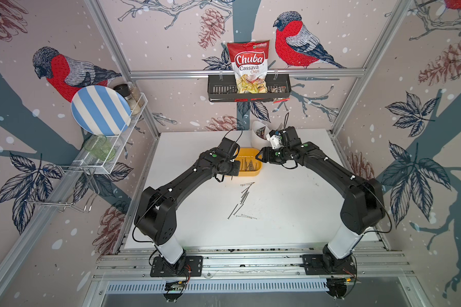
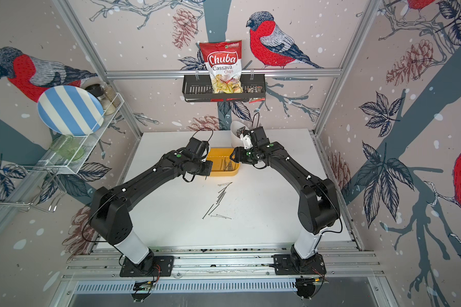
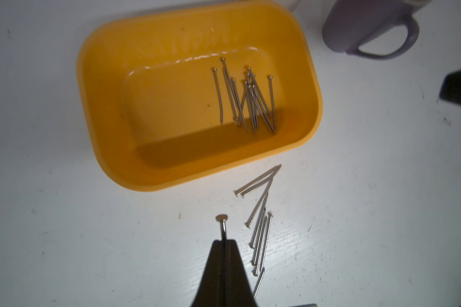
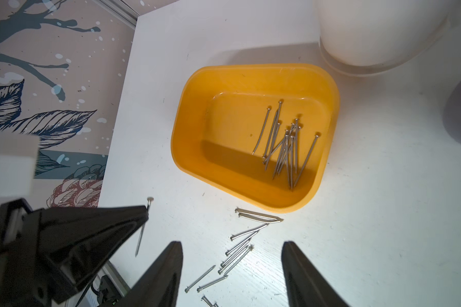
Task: Put the nails on the desktop into the storage box
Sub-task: Place the nail in the storage box.
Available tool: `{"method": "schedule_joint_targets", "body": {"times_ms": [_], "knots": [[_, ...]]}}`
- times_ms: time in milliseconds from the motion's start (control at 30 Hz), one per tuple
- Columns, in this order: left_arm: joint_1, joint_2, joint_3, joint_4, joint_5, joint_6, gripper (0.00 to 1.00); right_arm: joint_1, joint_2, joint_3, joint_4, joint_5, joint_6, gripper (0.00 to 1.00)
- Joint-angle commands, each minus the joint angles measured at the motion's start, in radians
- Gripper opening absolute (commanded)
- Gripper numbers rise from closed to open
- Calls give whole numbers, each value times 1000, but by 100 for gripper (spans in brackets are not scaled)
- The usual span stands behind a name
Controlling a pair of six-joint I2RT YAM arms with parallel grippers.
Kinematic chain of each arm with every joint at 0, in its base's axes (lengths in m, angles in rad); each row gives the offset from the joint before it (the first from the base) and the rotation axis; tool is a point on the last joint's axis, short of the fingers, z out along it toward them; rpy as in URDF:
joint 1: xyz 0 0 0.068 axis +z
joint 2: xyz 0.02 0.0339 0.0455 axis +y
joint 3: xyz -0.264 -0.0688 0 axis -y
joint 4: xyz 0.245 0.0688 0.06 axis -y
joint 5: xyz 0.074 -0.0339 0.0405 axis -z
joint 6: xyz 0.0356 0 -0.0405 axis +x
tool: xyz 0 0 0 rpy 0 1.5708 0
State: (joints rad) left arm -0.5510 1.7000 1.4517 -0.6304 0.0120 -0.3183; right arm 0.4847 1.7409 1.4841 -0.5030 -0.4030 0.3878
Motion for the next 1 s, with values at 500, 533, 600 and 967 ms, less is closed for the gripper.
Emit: {"method": "schedule_joint_targets", "body": {"times_ms": [500, 533, 600, 967], "knots": [[55, 434, 343, 123, 78, -52, 0, 65, -299, -206, 296, 121, -190, 70], [56, 447, 347, 127, 78, -50, 0, 74, -311, -221, 311, 126, -202, 70], [57, 470, 354, 133, 75, -46, 0, 87, -334, -241, 335, 140, -220, 75], [59, 534, 333, 161, 85, -52, 0, 65, -483, -382, 501, 355, -103, 100]]}}
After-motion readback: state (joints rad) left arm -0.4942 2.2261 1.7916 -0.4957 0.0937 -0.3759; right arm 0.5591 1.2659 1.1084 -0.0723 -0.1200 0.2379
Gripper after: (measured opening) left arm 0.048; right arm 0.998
